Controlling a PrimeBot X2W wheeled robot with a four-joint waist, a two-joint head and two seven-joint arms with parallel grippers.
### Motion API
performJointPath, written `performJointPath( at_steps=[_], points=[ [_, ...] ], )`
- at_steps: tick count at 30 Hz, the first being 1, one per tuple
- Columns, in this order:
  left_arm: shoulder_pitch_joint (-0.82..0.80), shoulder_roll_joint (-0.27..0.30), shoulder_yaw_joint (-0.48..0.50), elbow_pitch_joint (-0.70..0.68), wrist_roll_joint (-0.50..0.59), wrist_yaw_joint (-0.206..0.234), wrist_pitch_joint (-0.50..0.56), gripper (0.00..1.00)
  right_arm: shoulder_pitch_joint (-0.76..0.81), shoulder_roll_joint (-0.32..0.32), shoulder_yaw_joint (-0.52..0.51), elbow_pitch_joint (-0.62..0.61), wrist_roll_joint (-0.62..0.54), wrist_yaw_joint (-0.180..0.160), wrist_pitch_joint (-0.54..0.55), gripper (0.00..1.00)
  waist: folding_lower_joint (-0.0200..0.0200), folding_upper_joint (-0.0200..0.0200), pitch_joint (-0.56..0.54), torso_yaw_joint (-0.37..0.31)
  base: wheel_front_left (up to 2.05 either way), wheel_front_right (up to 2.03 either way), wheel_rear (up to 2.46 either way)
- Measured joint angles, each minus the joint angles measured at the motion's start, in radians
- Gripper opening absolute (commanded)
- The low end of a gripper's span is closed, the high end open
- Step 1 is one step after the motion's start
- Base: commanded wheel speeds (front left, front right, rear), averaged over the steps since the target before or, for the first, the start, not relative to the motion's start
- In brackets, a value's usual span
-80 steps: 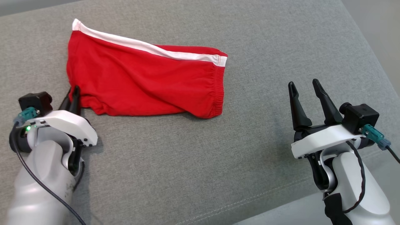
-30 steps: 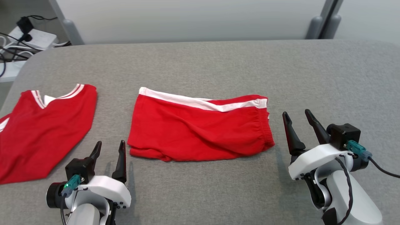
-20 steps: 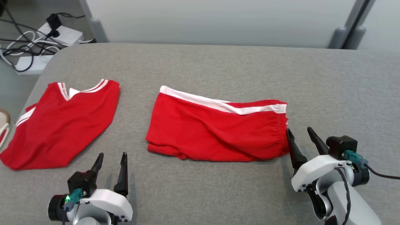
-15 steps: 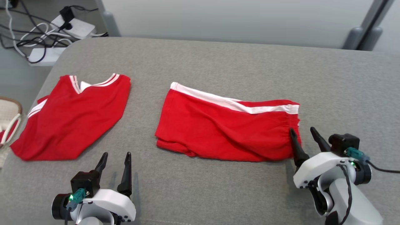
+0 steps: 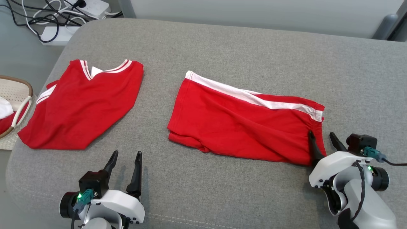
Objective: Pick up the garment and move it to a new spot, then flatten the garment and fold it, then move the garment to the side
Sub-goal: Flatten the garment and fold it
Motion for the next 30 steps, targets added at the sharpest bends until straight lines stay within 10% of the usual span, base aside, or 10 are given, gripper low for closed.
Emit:
performJointPath(
  at_steps=[14, 22, 30],
  points=[
    [-0.04, -0.002, -0.014, -0.005, -0.004, -0.001, 0.0, 1.0, -0.072, -0.014, 0.17, 0.082, 0.288, -0.001, 0.028, 1.0, 0.0, 0.0, 0.031, 0.026, 0.0, 0.0, 0.0],
    [-0.04, -0.002, -0.015, -0.006, -0.004, -0.005, 0.0, 1.0, -0.075, -0.011, 0.267, 0.086, 0.383, -0.001, 0.035, 0.03, 0.0, 0.0, 0.02, 0.037, 0.0, 0.0, 0.0],
    [-0.035, -0.002, -0.015, -0.011, -0.006, -0.005, 0.0, 1.0, -0.075, -0.03, 0.257, 0.096, 0.414, -0.001, 0.017, 0.0, 0.0, 0.0, -0.003, 0.016, 0.0, 0.0, 0.0]
  ],
)
